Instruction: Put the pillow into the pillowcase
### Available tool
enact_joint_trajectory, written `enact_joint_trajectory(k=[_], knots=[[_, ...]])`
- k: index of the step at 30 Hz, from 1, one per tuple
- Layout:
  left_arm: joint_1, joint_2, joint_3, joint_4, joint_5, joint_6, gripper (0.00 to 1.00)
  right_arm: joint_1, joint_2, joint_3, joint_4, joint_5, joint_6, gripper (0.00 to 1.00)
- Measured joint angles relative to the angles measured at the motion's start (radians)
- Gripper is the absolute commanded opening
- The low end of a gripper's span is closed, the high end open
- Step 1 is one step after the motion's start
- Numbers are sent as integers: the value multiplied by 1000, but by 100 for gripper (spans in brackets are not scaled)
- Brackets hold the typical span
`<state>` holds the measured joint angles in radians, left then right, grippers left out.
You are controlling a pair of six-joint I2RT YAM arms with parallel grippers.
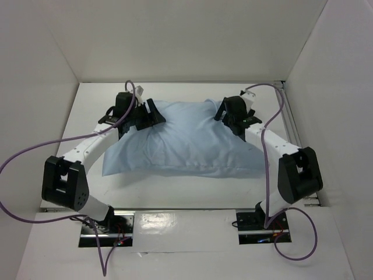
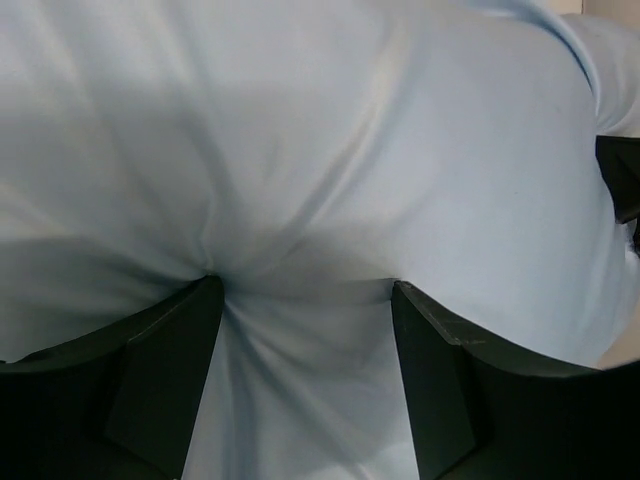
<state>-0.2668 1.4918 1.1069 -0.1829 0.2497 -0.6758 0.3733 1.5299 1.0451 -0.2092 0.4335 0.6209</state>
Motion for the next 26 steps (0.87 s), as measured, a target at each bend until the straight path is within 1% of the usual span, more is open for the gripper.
enact_joint_trajectory(k=[3,4,8,9,12,16,17,21,24,26], knots=[[18,21,70,-18,-15,19,86,-24,35,101,-14,-9,-20,100],[21,28,103,-30,-22,25,86,-27,40,137,-19,-12,-33,100],[21,35,241,-103,-42,69,90,-28,38,317,-106,-11,-92,100],[21,27,271,-114,-45,78,90,-32,36,362,-126,-6,-105,100],[21,-29,343,-179,-53,125,94,-39,-7,467,-197,31,-145,100],[31,-174,415,-256,-74,177,95,-81,-146,485,-295,119,-182,100],[37,-209,430,-269,-79,184,97,-92,-184,483,-314,148,-190,100],[68,-339,466,-300,-91,210,97,-134,-330,462,-372,251,-212,100],[82,-408,467,-316,-95,211,97,-155,-402,443,-400,295,-221,100],[82,-433,466,-324,-95,213,97,-163,-421,430,-416,313,-224,100]])
